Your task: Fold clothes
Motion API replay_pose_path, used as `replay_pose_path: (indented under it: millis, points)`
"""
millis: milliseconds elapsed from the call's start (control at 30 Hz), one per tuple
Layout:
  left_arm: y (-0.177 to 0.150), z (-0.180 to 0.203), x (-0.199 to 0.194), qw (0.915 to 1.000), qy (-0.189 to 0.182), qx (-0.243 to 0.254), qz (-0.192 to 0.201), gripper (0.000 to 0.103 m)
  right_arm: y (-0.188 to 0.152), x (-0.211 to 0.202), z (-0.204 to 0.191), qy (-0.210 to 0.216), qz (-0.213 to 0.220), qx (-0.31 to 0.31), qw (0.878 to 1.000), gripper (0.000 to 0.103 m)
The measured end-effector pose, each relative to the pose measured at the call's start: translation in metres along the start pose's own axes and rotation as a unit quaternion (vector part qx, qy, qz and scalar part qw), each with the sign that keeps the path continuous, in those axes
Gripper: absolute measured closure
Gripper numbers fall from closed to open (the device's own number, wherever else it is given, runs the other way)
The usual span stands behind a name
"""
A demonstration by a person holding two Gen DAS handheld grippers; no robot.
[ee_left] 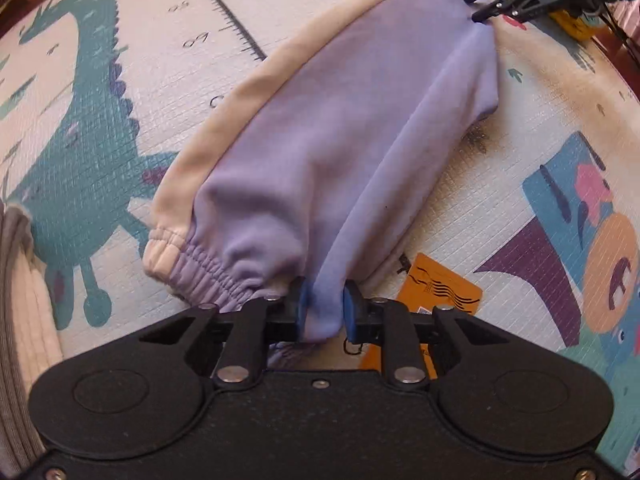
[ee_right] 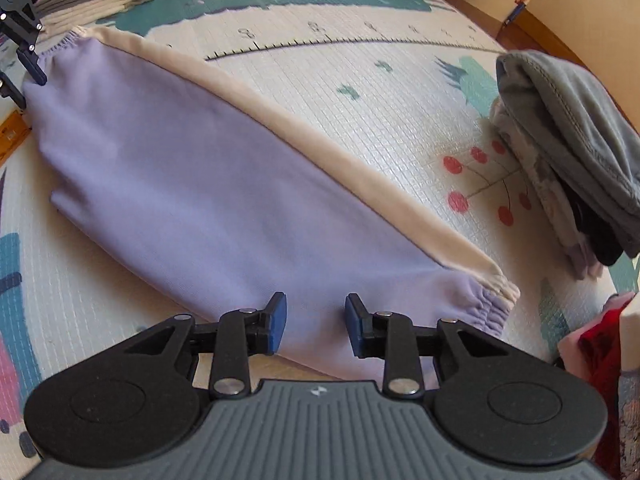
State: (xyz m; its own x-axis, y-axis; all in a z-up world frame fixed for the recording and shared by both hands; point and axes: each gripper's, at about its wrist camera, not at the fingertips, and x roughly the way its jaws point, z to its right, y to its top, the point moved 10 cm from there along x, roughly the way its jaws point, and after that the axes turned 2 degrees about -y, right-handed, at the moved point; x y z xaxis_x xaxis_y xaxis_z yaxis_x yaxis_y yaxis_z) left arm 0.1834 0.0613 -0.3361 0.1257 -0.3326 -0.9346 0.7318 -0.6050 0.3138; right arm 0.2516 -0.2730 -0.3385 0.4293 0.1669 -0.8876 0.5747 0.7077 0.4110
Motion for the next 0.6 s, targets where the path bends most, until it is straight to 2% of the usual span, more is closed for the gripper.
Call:
replay_pose_path:
  millis: [33,133,167,267,333,433,467,500,533,600]
  points:
    - [0.002,0.000,-0.004,0.9999,-0.010,-0.005,0.004,0.083,-0.004,0.002,0.002,0.001,0.009,-0.004,1.000,0.062]
    - [0.008,0.005,-0.013,0.9992,-0.036,-0.006,0.018,0.083,-0.007,0.000,0.012,0.007,0.003,0.022,1.000,0.052]
    - [0.009,0.008,-0.016,0.9987,-0.046,-0.005,0.023,0.083,-0.004,-0.002,0.009,0.007,0.006,0.019,1.000,0.052]
    - [0.025,0.016,-0.025,0.9933,-0.088,-0.047,0.058,0.083,0.003,-0.010,0.003,0.007,0.018,0.011,1.000,0.057]
    - [0.034,0.014,-0.024,0.9912,-0.092,-0.065,0.069,0.083,0.022,-0.020,-0.019,0.028,0.044,-0.005,0.999,0.064]
    - [0.036,0.012,-0.003,0.9949,-0.063,-0.065,0.045,0.083,0.050,-0.036,-0.063,0.076,0.087,-0.032,0.993,0.068]
    - [0.032,0.008,0.010,0.9977,-0.030,-0.055,0.024,0.083,0.057,-0.039,-0.078,0.094,0.097,-0.038,0.990,0.071]
    - [0.026,0.004,0.017,0.9988,-0.002,-0.049,0.002,0.083,0.062,-0.037,-0.092,0.107,0.097,-0.042,0.989,0.076]
    - [0.022,0.002,0.019,0.9990,0.008,-0.043,-0.006,0.080,0.066,-0.033,-0.105,0.118,0.093,-0.045,0.988,0.078]
    - [0.017,0.000,0.018,0.9992,0.020,-0.032,-0.014,0.079,0.060,-0.015,-0.119,0.112,0.074,-0.060,0.989,0.081]
